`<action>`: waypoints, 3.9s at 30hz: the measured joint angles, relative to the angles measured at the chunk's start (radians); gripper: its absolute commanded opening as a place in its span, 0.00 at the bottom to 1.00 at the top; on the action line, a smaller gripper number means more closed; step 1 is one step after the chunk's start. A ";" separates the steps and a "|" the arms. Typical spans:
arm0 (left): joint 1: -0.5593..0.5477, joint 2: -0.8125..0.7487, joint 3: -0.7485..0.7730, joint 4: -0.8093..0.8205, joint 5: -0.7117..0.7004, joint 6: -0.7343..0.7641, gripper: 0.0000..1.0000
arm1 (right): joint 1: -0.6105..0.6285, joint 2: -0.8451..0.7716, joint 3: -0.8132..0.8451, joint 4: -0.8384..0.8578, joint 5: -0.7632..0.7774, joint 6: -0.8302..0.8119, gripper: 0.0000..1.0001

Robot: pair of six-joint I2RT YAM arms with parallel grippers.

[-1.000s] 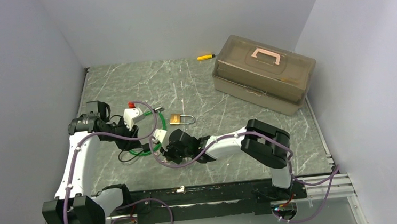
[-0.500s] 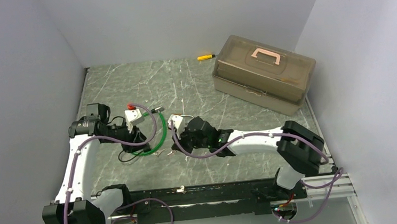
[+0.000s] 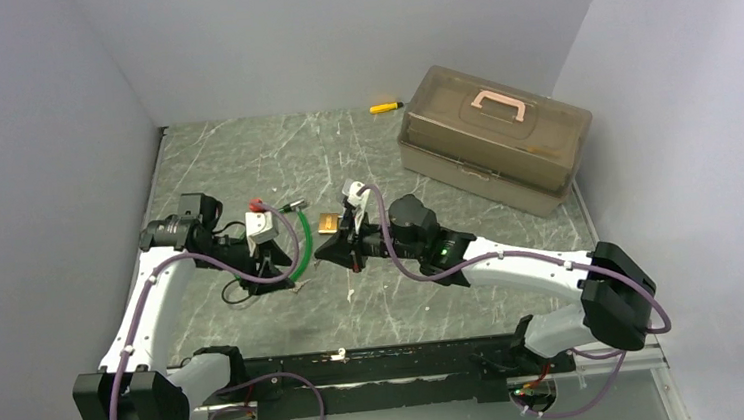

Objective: Unlock with the key
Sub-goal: Pick up the key from the center of the board.

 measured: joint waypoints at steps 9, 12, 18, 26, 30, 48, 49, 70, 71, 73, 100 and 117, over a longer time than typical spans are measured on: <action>-0.013 -0.084 -0.011 0.077 0.107 -0.036 0.62 | 0.000 -0.021 0.008 0.042 -0.090 0.084 0.00; -0.045 -0.106 -0.011 0.096 0.136 -0.047 0.62 | 0.000 -0.021 0.020 0.063 -0.100 0.105 0.00; -0.126 -0.117 -0.034 0.140 0.157 -0.092 0.56 | 0.002 -0.021 0.049 0.114 -0.117 0.138 0.00; -0.130 -0.128 -0.045 0.217 0.150 -0.175 0.30 | 0.010 -0.020 0.058 0.139 -0.117 0.146 0.00; -0.130 -0.127 -0.043 0.232 0.151 -0.201 0.22 | 0.012 -0.020 0.058 0.140 -0.117 0.145 0.00; -0.130 -0.098 0.041 0.084 0.153 -0.142 0.00 | 0.014 -0.052 0.035 0.124 -0.116 0.126 0.00; -0.130 -0.100 0.044 0.079 0.150 -0.139 0.00 | 0.014 -0.054 0.034 0.122 -0.116 0.126 0.00; -0.134 -0.185 0.132 0.029 0.006 -0.165 0.00 | 0.013 -0.078 0.027 0.074 -0.185 0.127 0.23; -0.137 -0.185 0.146 0.026 -0.009 -0.159 0.00 | 0.012 -0.075 0.028 0.075 -0.192 0.134 0.26; -0.152 -0.183 0.197 0.002 -0.061 -0.127 0.00 | 0.006 -0.067 0.031 0.073 -0.204 0.149 0.33; -0.355 -0.817 -0.144 0.469 -0.545 0.872 0.00 | -0.167 0.251 0.346 0.217 -0.615 0.604 0.55; -0.355 -0.890 -0.256 0.602 -0.495 1.003 0.00 | -0.100 0.361 0.385 0.489 -0.736 0.834 0.35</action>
